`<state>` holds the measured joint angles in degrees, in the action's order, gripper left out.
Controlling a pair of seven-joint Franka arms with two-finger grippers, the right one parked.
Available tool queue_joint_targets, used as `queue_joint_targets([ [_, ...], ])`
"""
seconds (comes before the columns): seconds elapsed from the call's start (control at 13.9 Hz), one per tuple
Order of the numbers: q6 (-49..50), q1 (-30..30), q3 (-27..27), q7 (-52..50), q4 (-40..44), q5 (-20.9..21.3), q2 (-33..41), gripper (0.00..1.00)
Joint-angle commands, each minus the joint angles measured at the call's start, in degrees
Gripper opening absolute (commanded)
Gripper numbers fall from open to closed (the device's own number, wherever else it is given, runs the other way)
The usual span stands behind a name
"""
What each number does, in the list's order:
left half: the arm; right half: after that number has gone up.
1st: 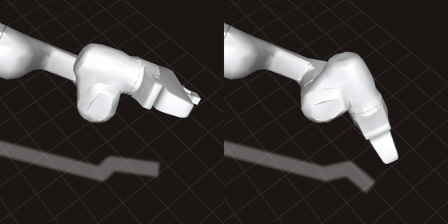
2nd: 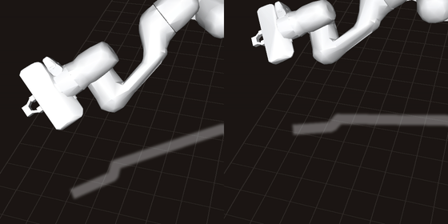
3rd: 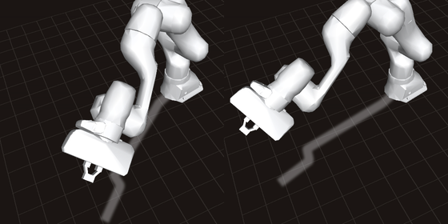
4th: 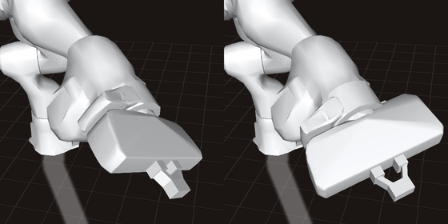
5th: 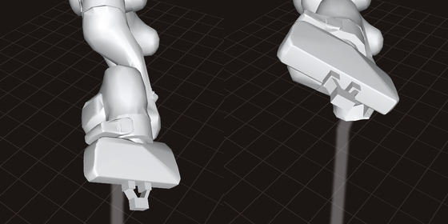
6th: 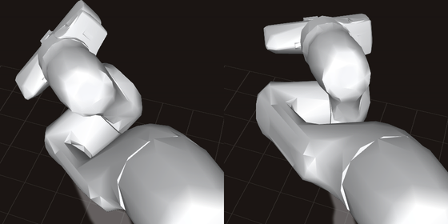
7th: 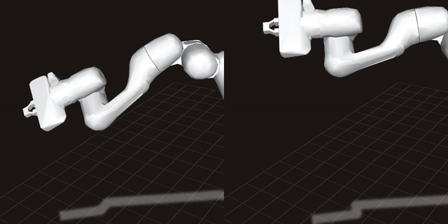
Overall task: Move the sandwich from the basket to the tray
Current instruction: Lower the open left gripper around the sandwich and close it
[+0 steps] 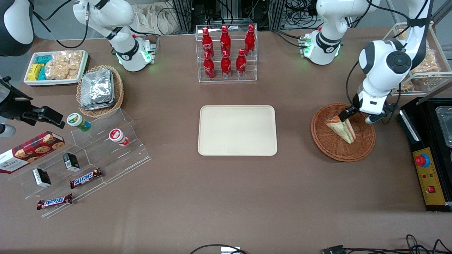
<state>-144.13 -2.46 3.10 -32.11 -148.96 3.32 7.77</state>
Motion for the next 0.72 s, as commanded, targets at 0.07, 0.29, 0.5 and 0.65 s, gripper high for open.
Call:
queue_joint_targets([
  [0.07, -5.4, -0.3, 0.6, -2.5, -0.8, -0.1, -3.7, 1.0],
  [0.29, -9.2, -0.3, 0.6, -2.6, -1.2, -0.1, -6.3, 1.0],
  [0.5, -12.1, -0.3, 0.5, -3.2, -1.5, -0.1, -8.5, 1.0],
  [0.65, -12.3, -0.2, 0.6, -3.4, -1.5, -0.1, -9.1, 0.95],
])
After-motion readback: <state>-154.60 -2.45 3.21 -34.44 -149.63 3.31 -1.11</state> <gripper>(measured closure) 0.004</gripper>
